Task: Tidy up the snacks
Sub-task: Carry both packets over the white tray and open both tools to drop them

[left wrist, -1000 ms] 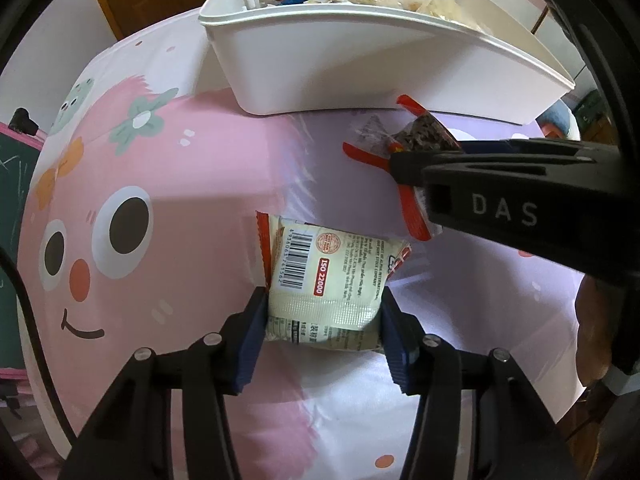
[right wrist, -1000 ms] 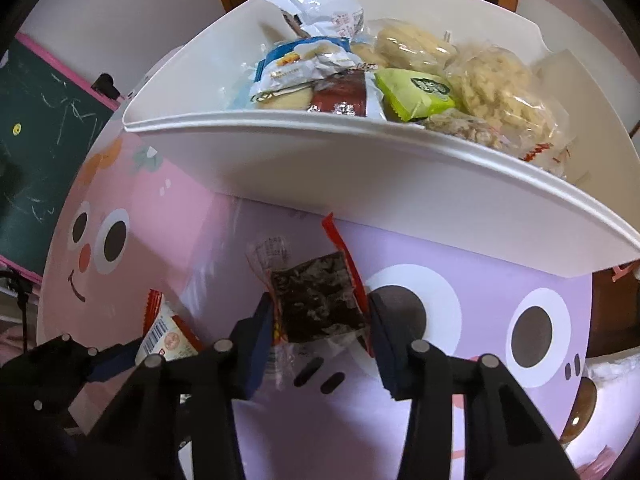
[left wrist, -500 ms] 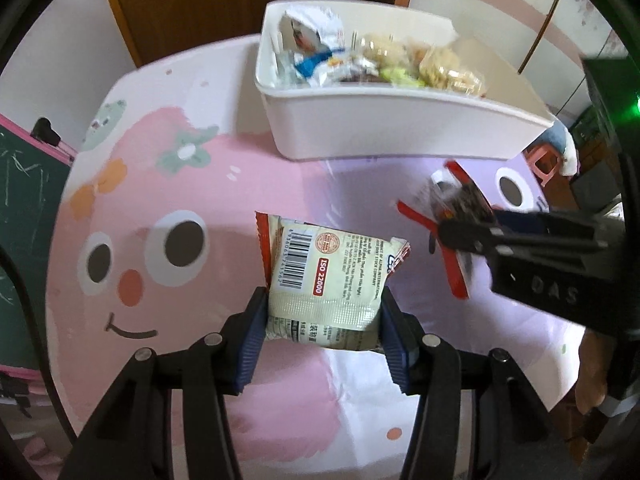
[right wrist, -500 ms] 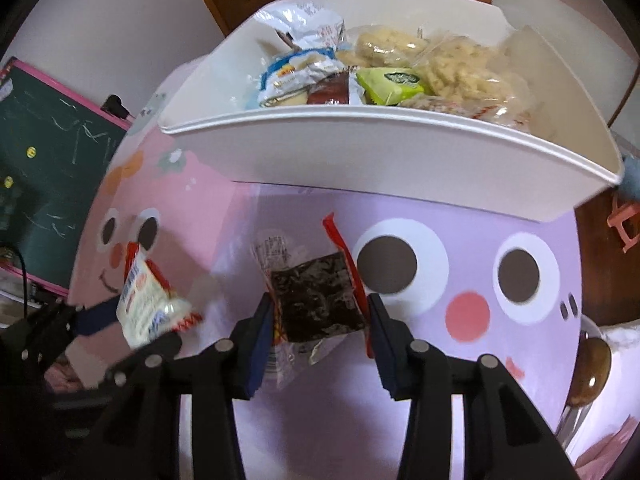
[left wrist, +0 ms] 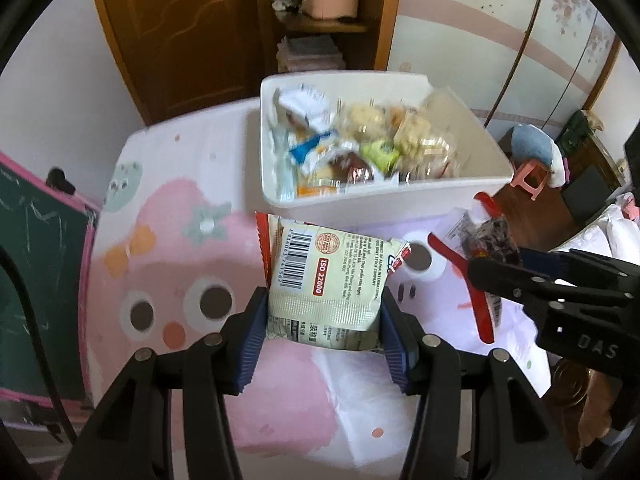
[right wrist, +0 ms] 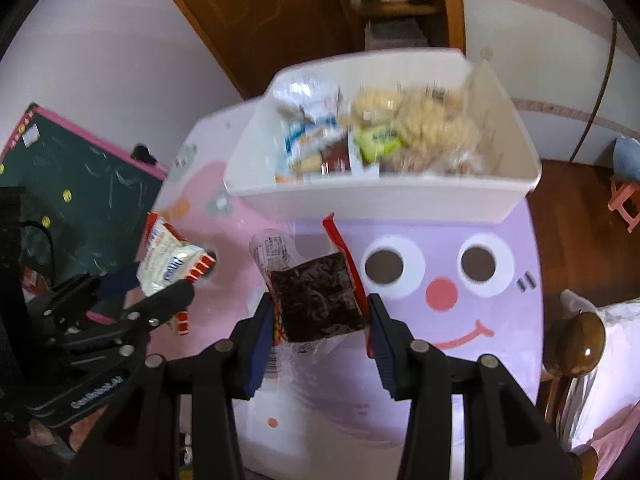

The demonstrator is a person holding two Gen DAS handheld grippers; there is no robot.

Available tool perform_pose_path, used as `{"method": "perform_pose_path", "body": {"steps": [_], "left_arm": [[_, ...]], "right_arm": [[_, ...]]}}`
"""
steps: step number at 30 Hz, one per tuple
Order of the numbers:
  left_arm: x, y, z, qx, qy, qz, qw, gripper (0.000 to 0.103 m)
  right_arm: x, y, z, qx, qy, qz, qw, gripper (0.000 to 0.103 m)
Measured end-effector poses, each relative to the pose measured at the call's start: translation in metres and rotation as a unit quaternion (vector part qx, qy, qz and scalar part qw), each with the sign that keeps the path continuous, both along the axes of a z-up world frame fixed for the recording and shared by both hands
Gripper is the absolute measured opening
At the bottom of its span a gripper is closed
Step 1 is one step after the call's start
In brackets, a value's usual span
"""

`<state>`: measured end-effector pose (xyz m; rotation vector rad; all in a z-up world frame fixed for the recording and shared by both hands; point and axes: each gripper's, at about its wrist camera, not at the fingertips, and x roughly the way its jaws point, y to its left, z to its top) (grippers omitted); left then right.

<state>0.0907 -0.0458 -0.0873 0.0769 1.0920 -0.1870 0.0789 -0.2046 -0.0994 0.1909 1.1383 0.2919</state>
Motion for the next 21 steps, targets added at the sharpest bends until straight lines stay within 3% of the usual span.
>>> {"method": "perform_pose_path", "body": {"steps": [8, 21], "left_arm": [[0.031, -0.005, 0.049, -0.005, -0.035, 0.001, 0.9994, 0.051], [0.097, -0.017, 0.086, -0.006, -0.081, 0.003, 0.9967, 0.051]], "right_arm": [[0.012, -0.010, 0.060, 0.003, -0.051, -0.037, 0.998, 0.045], [0.055, -0.014, 0.101, -0.029, -0.093, -0.082, 0.992, 0.045]]}}
